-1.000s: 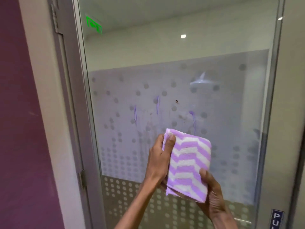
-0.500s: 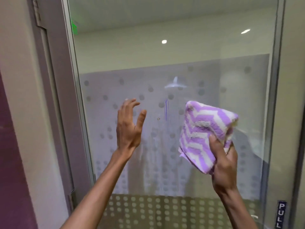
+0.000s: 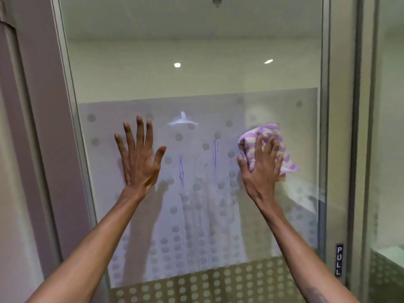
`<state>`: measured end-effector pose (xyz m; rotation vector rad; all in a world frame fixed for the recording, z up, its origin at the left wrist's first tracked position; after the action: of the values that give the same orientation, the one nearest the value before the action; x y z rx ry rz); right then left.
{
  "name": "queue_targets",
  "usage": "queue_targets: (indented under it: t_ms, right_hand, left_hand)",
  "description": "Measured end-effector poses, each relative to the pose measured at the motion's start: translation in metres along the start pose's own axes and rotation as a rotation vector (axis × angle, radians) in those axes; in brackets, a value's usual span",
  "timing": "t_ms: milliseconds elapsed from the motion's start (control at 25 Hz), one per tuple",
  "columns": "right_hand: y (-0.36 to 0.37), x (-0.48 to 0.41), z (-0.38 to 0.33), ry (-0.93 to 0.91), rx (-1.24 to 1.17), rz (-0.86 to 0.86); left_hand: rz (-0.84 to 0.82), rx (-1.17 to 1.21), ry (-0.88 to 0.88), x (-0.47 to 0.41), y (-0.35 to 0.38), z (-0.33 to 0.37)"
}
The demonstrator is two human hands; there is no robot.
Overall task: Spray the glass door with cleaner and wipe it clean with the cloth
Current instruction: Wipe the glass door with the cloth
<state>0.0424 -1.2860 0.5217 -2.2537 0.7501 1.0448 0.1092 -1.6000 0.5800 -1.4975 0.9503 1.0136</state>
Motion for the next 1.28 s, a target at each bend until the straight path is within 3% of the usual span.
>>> queue_targets:
  t_ms: [120, 200, 360, 560, 680, 920, 1040, 1200, 1280]
  right_hand:
    - [0.003, -0.004, 0.011, 0.033, 0.043, -0.022]
    - [-0.003, -0.012, 0.017, -0.050, 0.086, 0.036]
    - [0.001, -0.024, 0.021, -0.126, -0.108, -0.026]
    - [0.024, -0.022, 0.035, -0.191, 0.170, 0.123]
    - [0.030, -0.026, 0.032, -0.142, 0.272, 0.226]
    - [0.036, -0.029, 0.008, -0.066, 0.147, 0.265]
    - [0.047, -0.015, -0.041, -0.232, 0.113, 0.217]
    - [0.094, 0.051, -0.122, -0.599, 0.092, 0.070]
    - [0.109, 0.073, -0.131, -0.718, 0.111, 0.030]
  left_hand:
    - [0.024, -0.023, 0.020, 0.001, 0.006, -0.003]
    - [0.049, -0.025, 0.021, 0.002, 0.009, -0.002]
    - [0.084, -0.010, -0.008, 0.003, 0.012, 0.000]
    - [0.083, -0.021, -0.019, 0.006, 0.011, 0.003]
    - [0.081, -0.034, -0.030, 0.006, 0.008, 0.006]
    - [0.083, -0.038, -0.030, 0.007, 0.010, 0.004]
    - [0.094, -0.027, -0.027, 0.007, 0.011, 0.003]
    - [0.113, -0.014, 0.018, 0.008, 0.011, -0.003]
    - [0.116, 0.016, 0.056, 0.011, 0.010, -0.007]
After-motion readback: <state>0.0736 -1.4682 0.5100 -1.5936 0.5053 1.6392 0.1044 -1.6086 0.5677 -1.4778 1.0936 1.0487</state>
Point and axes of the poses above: each hand's wrist, its own x-axis away from the middle knuckle, its own y-axis out of the palm, z = x × y, the point moved 3 cm from there along -x, towards the middle knuckle, and after that the axes turned 5 degrees about y, right-handed, at the moved point
